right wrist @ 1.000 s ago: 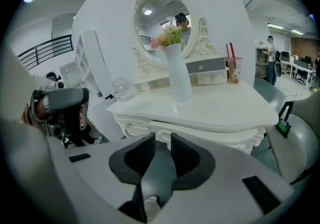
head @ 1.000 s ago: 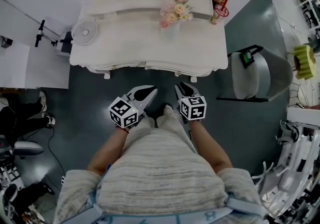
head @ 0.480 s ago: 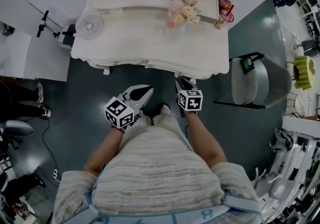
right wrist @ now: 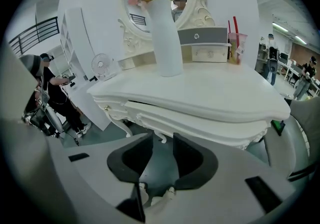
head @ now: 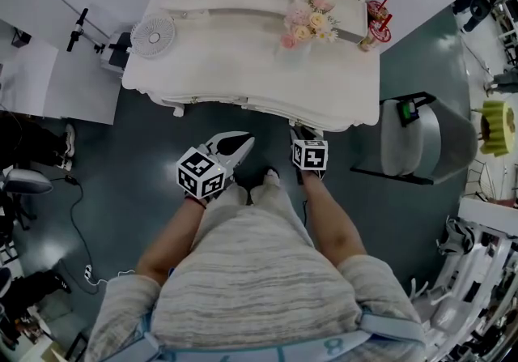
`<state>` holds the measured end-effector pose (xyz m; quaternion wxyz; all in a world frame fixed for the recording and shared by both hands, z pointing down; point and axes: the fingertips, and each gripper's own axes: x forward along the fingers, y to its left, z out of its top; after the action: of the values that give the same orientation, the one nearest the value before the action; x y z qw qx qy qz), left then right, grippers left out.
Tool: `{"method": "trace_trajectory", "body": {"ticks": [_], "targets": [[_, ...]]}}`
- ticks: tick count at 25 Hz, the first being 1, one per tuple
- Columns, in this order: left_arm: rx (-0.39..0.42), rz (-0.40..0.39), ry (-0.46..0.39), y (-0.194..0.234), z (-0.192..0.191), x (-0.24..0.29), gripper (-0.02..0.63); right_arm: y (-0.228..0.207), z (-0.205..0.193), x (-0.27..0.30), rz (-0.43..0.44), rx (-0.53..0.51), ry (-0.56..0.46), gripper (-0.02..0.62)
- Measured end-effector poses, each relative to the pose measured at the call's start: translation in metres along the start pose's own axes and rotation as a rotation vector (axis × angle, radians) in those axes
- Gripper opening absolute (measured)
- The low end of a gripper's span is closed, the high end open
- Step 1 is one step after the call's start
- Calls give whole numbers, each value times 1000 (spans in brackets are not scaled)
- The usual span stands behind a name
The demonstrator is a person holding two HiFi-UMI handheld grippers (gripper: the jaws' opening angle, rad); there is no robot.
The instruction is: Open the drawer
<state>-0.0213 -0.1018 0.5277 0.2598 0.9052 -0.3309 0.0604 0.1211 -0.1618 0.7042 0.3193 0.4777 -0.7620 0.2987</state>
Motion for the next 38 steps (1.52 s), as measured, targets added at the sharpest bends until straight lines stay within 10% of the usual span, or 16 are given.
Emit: {"method": "trace_trajectory", "body": {"ticks": [38], "targets": [[-59,51,173,33,-41,31,14,-53,-39,80,-72,183,198,131]]}}
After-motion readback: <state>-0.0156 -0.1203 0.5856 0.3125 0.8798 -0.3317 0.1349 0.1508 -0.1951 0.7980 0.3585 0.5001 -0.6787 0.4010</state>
